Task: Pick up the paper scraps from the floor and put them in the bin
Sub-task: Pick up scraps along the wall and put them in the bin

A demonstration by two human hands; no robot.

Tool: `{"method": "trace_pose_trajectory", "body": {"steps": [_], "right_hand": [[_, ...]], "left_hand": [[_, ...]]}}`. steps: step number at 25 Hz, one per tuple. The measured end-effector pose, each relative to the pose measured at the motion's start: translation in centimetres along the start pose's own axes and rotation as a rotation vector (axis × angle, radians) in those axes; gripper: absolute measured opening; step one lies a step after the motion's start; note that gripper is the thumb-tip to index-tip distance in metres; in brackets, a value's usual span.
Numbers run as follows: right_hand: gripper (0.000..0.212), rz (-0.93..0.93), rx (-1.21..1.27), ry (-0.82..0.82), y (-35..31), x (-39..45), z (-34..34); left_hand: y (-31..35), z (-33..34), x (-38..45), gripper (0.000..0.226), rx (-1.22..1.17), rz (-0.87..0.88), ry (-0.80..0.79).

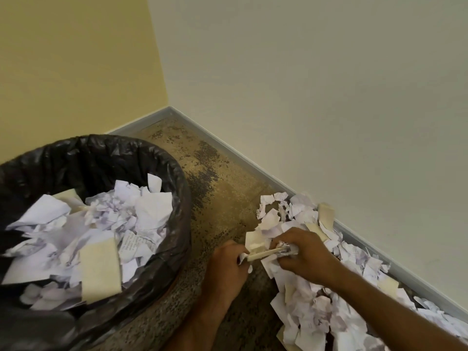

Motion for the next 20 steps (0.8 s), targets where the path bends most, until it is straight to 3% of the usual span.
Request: {"method": "trace_pose_trajectory", "body": {"steps": [7, 12, 16, 20], "right_hand": [[0.043, -0.067, -0.009, 0.228, -8.3, 1.4, -14.5], [0.033, -0.188, 0.215, 0.326, -18.4, 3.3, -21.9], [0.029, -0.379, 0.395, 0.247, -27.0, 5.0, -21.2], [0.026, -0.489, 0.307, 0.023, -31.8, 8.7, -14.7]], "left_hand": [[10.8, -9.5, -0.3, 0.006, -0.188, 0.216, 0.299], [15.4, -20.5, -2.1, 0.010, -0.303, 0.240, 0.462], [13.2, -29.0, -3.4, 0.015, -0.331, 0.129, 0.627], [7.5, -33.5, -4.4, 0.018, -0.032, -0.053, 0.654]]}}
Point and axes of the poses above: each hand's wrist, its own x-axis towards the middle knuckle, its own z-axis out of the palm, y = z × x, the point moved 1 cm from there along x, towards the middle knuckle, and after that the axes turned 2 degrees about -x, right-handed, at the moved point
